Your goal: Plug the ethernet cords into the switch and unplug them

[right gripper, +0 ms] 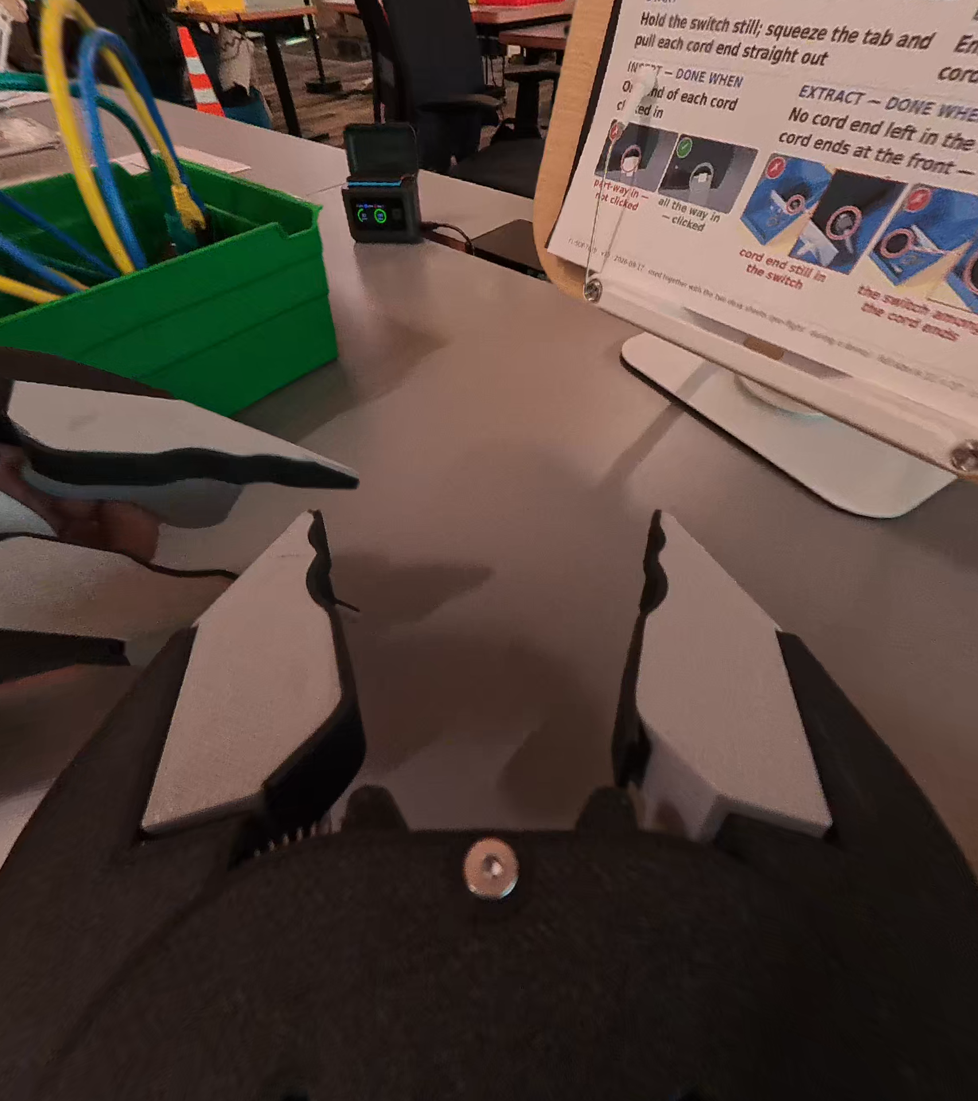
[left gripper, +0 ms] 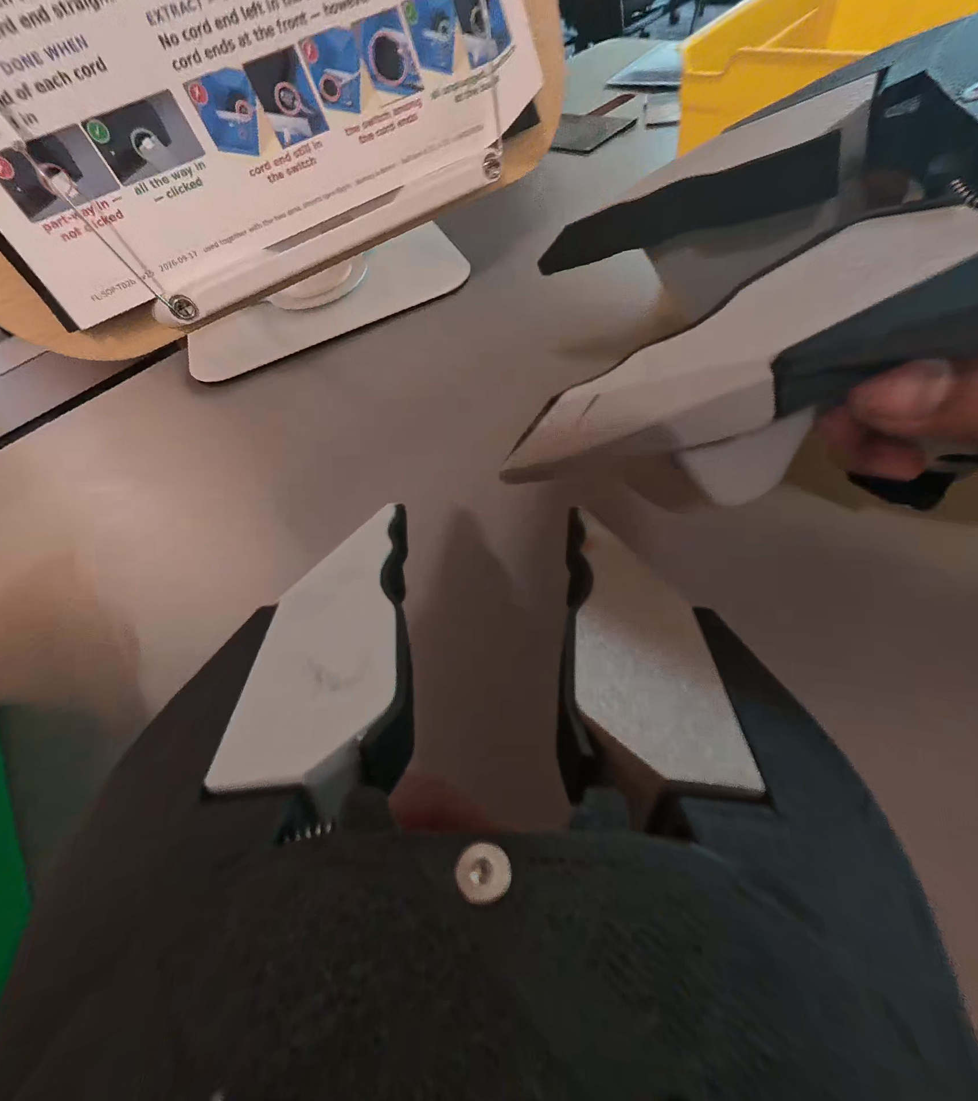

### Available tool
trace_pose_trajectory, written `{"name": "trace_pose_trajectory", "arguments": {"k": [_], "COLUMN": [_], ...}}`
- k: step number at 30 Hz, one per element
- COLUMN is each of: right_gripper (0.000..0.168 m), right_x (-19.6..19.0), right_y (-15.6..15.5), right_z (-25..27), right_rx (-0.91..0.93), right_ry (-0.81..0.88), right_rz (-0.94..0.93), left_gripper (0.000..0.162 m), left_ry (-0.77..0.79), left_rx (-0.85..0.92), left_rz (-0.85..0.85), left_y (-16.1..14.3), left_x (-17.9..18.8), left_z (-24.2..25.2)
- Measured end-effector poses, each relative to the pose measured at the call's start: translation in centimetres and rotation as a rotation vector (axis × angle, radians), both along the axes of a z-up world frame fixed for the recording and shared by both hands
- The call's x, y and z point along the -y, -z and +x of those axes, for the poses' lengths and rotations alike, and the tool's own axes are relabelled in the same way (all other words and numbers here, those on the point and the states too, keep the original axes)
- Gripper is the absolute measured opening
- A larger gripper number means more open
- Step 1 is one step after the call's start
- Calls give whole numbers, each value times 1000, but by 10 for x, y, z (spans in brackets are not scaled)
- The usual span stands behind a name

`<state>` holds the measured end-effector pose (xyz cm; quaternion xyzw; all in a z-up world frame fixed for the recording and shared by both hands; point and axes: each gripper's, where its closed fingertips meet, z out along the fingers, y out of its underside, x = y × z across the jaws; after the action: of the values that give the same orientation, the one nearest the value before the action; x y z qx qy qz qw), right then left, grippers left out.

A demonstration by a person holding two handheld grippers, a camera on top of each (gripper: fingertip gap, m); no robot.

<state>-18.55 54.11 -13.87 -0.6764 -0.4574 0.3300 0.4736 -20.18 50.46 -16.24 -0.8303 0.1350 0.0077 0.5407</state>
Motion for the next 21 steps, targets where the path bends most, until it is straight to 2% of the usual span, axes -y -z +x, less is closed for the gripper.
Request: {"name": "trace_pose_trajectory", "arguments": {"k": [2,4,5,6,7,8,9,10,12,14,17,19,21], "right_gripper": [99,94,92,83,81,70,70,84,75,87,80,85,83], "right_x": [-13,-18,-16,-9,4,15,20,20,20,17,20,23,29], "right_y": [9,19,23,22,18,14,11,7,0,-5,1,9,8], "right_z": [-16,-26,-28,-30,-32,-32,-30,-28,-24,-22,-24,-27,-29], "right_rx": [16,25,7,-40,-97,-141,-160,-157,-152,-184,-184,-168,-188], "right_ry": [-23,-52,-72,-107,-166,-217,-239,-233,-232,-211,-237,-268,-301], "right_rz": [-4,-29,-59,-111,-155,-158,-131,-104,-72,-45,-44,-93,-143], "left_gripper": [39,11,8,18,23,22,27,33,32,31,35,34,35], "left_ry": [-9,-21,-4,21,40,60,73,78,79,54,59,81,96], "left_rx": [-17,-32,-39,-46,-34,-6,19,34,15,-28,-32,-11,-11], "left_rz": [0,-24,-22,14,67,82,68,79,142,191,183,156,159], "left_y": [7,15,13,7,1,0,0,-3,-14,-18,-13,-3,-4], "left_x": [-16,-19,-17,-15,-13,-10,-7,-6,-2,2,3,3,3], "left_z": [-10,-16,-13,-8,-5,-2,2,3,5,1,-4,-2,-1]}}
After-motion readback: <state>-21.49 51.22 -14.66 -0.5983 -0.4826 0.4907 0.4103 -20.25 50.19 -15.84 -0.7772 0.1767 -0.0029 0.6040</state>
